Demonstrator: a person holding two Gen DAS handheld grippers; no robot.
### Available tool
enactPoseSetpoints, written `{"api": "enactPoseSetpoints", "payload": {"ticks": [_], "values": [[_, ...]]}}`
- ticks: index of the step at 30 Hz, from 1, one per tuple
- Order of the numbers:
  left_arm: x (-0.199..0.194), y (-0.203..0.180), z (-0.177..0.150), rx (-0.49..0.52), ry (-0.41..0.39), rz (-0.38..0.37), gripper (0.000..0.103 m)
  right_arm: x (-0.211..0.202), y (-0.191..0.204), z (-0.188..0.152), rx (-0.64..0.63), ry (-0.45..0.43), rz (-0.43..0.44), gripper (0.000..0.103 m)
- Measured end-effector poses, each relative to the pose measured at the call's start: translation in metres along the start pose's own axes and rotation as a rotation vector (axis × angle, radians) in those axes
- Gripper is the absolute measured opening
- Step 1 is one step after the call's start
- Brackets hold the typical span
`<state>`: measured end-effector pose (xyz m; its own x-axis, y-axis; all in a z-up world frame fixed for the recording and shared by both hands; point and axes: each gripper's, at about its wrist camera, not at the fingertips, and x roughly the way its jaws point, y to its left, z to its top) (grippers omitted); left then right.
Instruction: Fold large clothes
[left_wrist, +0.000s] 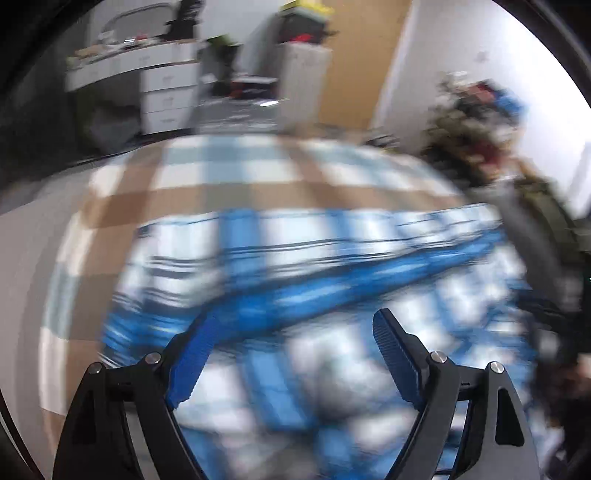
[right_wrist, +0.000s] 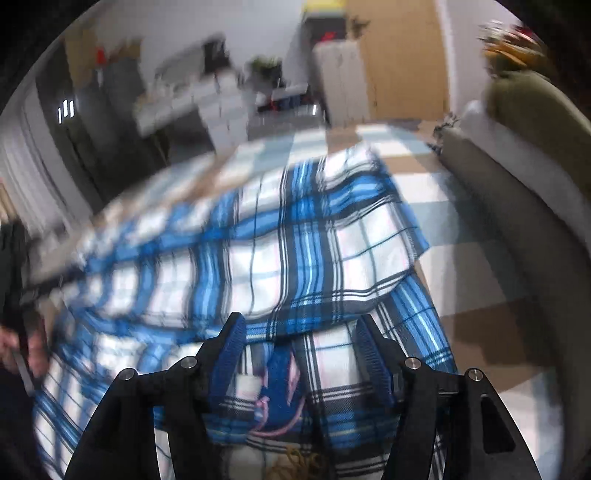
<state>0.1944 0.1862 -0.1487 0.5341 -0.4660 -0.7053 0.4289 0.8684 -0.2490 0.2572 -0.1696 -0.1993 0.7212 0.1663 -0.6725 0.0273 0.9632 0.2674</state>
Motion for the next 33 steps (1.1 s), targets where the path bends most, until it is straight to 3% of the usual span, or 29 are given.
{"api": "enactPoseSetpoints", "payload": {"ticks": [3,4,8,11,12,14,16,19,24,26,29,33], "values": [[-0.005,-0.035,0.001,0.052,0.093,-0.125,0.082,-0.011,-0.007,0.0,0.049,-0.059,0.02,0.062],[-0.001,-0.043,0.0,0.07,0.125,-0.134,0.082,-0.015,-0.008,-0.001,0.058,-0.064,0.032,0.063],[0.029,-0.062,-0.005,0.136,0.234,0.003,0.082,-0.021,-0.004,-0.004,0.051,-0.072,0.067,0.064],[0.056,-0.054,-0.011,0.06,0.371,0.085,0.082,-0.026,-0.004,-0.007,0.041,-0.097,0.084,0.066],[0.057,-0.052,-0.012,0.048,0.376,0.097,0.082,-0.028,-0.005,-0.008,0.043,-0.108,0.092,0.066],[0.058,-0.057,-0.019,0.102,0.395,0.188,0.082,-0.036,-0.01,-0.011,0.054,-0.131,0.108,0.067],[0.055,-0.067,-0.027,0.172,0.376,0.256,0.085,-0.037,-0.014,-0.011,0.068,-0.148,0.123,0.069],[0.046,-0.072,-0.032,0.179,0.401,0.296,0.085,-0.038,-0.017,-0.011,0.079,-0.158,0.129,0.07],[-0.003,-0.08,-0.039,0.164,0.352,0.215,0.084,-0.037,-0.015,-0.011,0.067,-0.15,0.13,0.073],[-0.022,-0.078,-0.038,0.17,0.322,0.235,0.084,-0.037,-0.014,-0.011,0.063,-0.152,0.128,0.073],[-0.044,-0.06,-0.024,0.172,0.248,0.311,0.084,-0.036,-0.012,-0.009,0.056,-0.148,0.111,0.074],[-0.038,-0.021,0.004,0.103,0.225,0.296,0.084,-0.024,-0.005,0.018,0.011,-0.063,0.109,0.074]]}}
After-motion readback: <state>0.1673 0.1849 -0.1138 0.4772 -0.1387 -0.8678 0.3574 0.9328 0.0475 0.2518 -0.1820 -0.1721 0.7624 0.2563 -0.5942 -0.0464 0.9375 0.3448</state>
